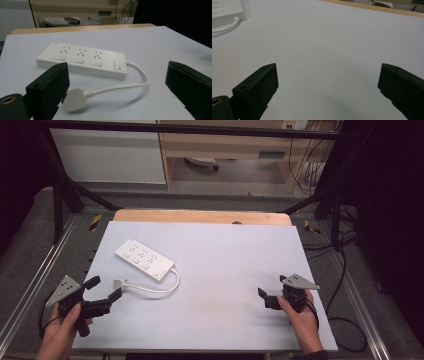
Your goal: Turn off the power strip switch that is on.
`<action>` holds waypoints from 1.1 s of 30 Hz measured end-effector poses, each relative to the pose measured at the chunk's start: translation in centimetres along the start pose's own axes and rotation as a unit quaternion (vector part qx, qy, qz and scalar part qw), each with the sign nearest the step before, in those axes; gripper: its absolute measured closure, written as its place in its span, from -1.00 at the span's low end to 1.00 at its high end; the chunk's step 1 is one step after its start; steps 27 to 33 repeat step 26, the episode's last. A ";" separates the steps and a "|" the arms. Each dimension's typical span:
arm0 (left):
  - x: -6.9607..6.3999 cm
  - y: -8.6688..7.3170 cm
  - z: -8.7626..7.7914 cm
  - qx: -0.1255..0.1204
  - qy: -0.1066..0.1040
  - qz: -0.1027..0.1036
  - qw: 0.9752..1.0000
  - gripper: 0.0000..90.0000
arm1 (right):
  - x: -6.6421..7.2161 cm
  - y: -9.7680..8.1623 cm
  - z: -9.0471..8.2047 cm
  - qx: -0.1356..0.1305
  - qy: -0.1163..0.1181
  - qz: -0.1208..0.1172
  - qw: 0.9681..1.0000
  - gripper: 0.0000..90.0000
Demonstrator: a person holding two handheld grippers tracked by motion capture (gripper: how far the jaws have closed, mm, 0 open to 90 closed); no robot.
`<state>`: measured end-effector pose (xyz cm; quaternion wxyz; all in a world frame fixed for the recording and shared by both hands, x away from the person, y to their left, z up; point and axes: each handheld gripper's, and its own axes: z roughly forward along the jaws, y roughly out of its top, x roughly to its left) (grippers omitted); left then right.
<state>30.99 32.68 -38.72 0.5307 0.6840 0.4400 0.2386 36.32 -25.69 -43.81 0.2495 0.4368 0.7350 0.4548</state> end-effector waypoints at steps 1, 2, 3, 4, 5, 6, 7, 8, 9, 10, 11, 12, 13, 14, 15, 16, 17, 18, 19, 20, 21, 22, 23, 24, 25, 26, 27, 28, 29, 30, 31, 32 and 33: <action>0.0 -0.2 0.1 0.001 0.000 0.000 1.000 -0.88 | 0.0 0.0 0.0 0.000 0.000 0.000 1.000 -0.92; 0.0 -0.3 0.2 0.004 0.000 0.000 1.000 -0.88 | 0.0 0.0 0.0 0.000 0.000 0.000 1.000 -0.92; 0.0 -0.5 0.3 0.005 -0.002 0.000 1.000 -0.88 | 0.0 0.0 0.0 -0.001 0.000 0.001 1.000 -0.92; -0.1 -0.6 0.4 0.009 -0.001 0.000 1.000 -0.88 | 0.0 0.0 0.0 -0.001 0.000 0.001 1.000 -0.92; 0.0 -0.7 0.5 0.014 0.001 0.005 1.000 -0.88 | 0.0 0.0 0.0 -0.001 0.000 0.001 1.000 -0.92; -0.1 -0.8 0.6 0.016 0.001 0.006 1.000 -0.88 | 0.0 0.0 0.0 -0.001 0.000 0.001 1.000 -0.92; -0.1 -0.9 0.7 0.017 -0.001 0.004 1.000 -0.88 | 0.0 0.0 0.0 0.000 0.000 0.001 1.000 -0.92; -0.1 -1.0 0.8 0.017 -0.001 0.002 1.000 -0.88 | 0.0 0.0 0.0 0.000 0.000 0.001 1.000 -0.92; -0.1 -1.1 0.9 0.019 -0.001 0.004 1.000 -0.87 | 0.0 0.0 0.0 0.000 0.001 0.001 1.000 -0.92; -0.1 -1.2 1.0 0.021 -0.001 0.004 1.000 -0.87 | 0.0 0.0 0.0 0.000 0.001 0.001 1.000 -0.92; -0.1 -1.4 1.1 0.024 -0.001 0.005 1.000 -0.87 | 0.0 0.0 0.0 0.000 0.001 0.001 1.000 -0.92; -0.1 -1.4 1.1 0.025 -0.002 0.005 1.000 -0.87 | 0.0 0.0 0.0 0.001 0.002 0.002 1.000 -0.93; -0.1 -1.5 1.2 0.027 -0.003 0.004 1.000 -0.87 | 0.0 -0.1 0.0 0.001 0.002 0.002 1.000 -0.93; -0.1 -1.6 1.3 0.028 -0.004 0.006 1.000 -0.87 | 0.0 -0.1 0.0 0.001 0.003 0.001 1.000 -0.93; 0.0 -1.8 1.5 0.032 -0.005 0.005 0.999 -0.87 | 0.0 -0.1 0.1 0.003 0.003 0.002 1.000 -0.93; 0.1 -2.0 1.6 0.037 -0.006 0.008 0.999 -0.87 | 0.1 -0.1 0.1 0.005 0.004 0.003 1.000 -0.93; 0.1 -2.3 1.8 0.043 -0.006 0.007 0.999 -0.87 | 0.1 -0.2 0.2 0.008 0.004 0.001 1.000 -0.93; 0.0 -2.5 2.0 0.048 -0.007 0.007 0.999 -0.86 | 0.1 -0.2 0.2 0.012 0.004 0.002 1.000 -0.93; -0.1 -2.6 2.1 0.053 -0.009 0.008 0.999 -0.86 | 0.1 -0.3 0.3 0.017 0.002 0.002 1.000 -0.93; -0.4 -2.7 2.2 0.056 -0.011 0.011 0.998 -0.86 | 0.1 -0.4 0.5 0.027 -0.001 0.005 1.000 -0.93; -0.7 -2.7 2.3 0.059 -0.012 0.018 0.998 -0.86 | 0.0 -0.6 0.6 0.040 -0.009 0.007 0.999 -0.92; -1.0 -2.7 2.4 0.063 -0.013 0.027 0.998 -0.86 | 0.0 -0.8 0.9 0.055 -0.016 0.008 0.998 -0.91; -1.4 -2.7 2.4 0.068 -0.014 0.031 0.997 -0.86 | -0.1 -1.0 1.1 0.071 -0.025 0.007 0.997 -0.91; -1.7 -2.8 2.6 0.075 -0.015 0.037 0.996 -0.86 | -0.3 -1.2 1.3 0.085 -0.031 0.008 0.996 -0.91; -2.1 -2.9 2.8 0.082 -0.023 0.042 0.995 -0.86 | -0.4 -1.4 1.5 0.097 -0.034 0.012 0.995 -0.91; -2.4 -2.9 3.0 0.088 -0.025 0.051 0.995 -0.87 | -0.5 -1.5 1.8 0.106 -0.037 0.017 0.994 -0.92; -2.4 -2.9 3.0 0.088 -0.025 0.051 0.995 -0.87 | -0.5 -1.5 1.8 0.106 -0.037 0.017 0.994 -0.92; -2.4 -2.9 3.0 0.088 -0.025 0.051 0.995 -0.87 | -0.5 -1.5 1.8 0.106 -0.037 0.017 0.994 -0.92; -2.4 -2.9 3.0 0.088 -0.025 0.051 0.995 -0.87 | -0.5 -1.5 1.8 0.106 -0.037 0.017 0.994 -0.92; -2.4 -2.9 3.0 0.088 -0.025 0.051 0.995 -0.87 | -0.5 -1.5 1.8 0.106 -0.037 0.017 0.994 -0.92; -2.4 -2.9 3.0 0.088 -0.025 0.051 0.995 -0.87 | -0.5 -1.5 1.8 0.106 -0.037 0.017 0.994 -0.92; -2.4 -2.9 3.0 0.088 -0.025 0.051 0.995 -0.87 | -0.5 -1.5 1.8 0.106 -0.037 0.017 0.994 -0.92; -2.4 -2.9 3.0 0.088 -0.025 0.051 0.995 -0.87 | -0.5 -1.5 1.8 0.106 -0.037 0.017 0.994 -0.92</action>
